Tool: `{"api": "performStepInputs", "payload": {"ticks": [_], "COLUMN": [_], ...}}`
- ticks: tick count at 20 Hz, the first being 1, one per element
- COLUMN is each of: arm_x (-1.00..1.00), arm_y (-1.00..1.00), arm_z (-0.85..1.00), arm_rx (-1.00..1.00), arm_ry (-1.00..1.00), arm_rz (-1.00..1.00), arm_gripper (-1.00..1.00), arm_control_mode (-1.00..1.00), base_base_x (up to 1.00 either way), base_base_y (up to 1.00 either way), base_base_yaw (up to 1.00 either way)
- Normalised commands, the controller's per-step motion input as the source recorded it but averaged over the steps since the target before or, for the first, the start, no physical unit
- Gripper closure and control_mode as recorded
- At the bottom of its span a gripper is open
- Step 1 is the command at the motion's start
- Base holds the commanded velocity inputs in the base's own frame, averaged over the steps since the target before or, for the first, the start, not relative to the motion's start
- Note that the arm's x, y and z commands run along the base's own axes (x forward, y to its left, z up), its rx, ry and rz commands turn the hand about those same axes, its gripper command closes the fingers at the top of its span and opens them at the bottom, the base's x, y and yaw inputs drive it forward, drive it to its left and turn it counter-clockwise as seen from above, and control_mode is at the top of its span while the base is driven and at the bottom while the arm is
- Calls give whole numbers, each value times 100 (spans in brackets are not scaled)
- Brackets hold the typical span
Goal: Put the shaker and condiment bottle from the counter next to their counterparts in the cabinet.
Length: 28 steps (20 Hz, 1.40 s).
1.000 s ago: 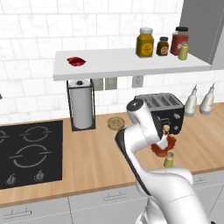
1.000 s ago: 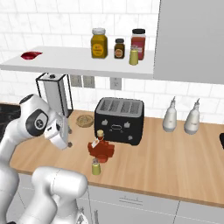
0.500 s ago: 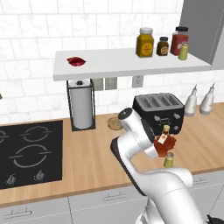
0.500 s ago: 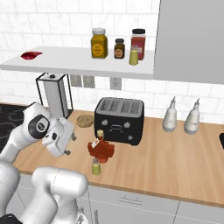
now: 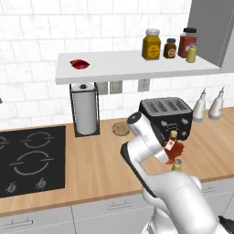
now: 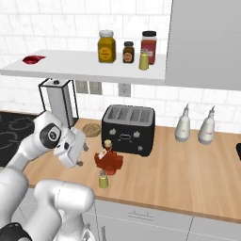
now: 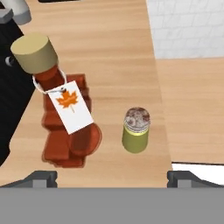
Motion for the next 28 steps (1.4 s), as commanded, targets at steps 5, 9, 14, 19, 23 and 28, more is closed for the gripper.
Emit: {"api": "performStepInputs", "payload": {"ticks": [5, 9, 14, 19, 23, 28], "arm_x": [29, 29, 13, 4, 4, 6], "arm_y": [2, -2, -3, -7, -21, -18], "arm_z": [-3, -5, -8, -7, -14, -12], "arm_rx": [-2, 0, 0, 0, 0, 0], "arm_ry": [0, 0, 0, 0, 0, 0], "arm_rz": [1, 0, 0, 0, 0, 0], "arm_gripper": [-100, -100, -100, -100, -100, -100], "arm_control_mode": [-100, -100, -100, -100, -100, -100], "base_base_x": [0, 0, 0, 0, 0, 0], "base_base_y": [0, 0, 0, 0, 0, 0], "base_base_yaw": [0, 0, 0, 0, 0, 0]}}
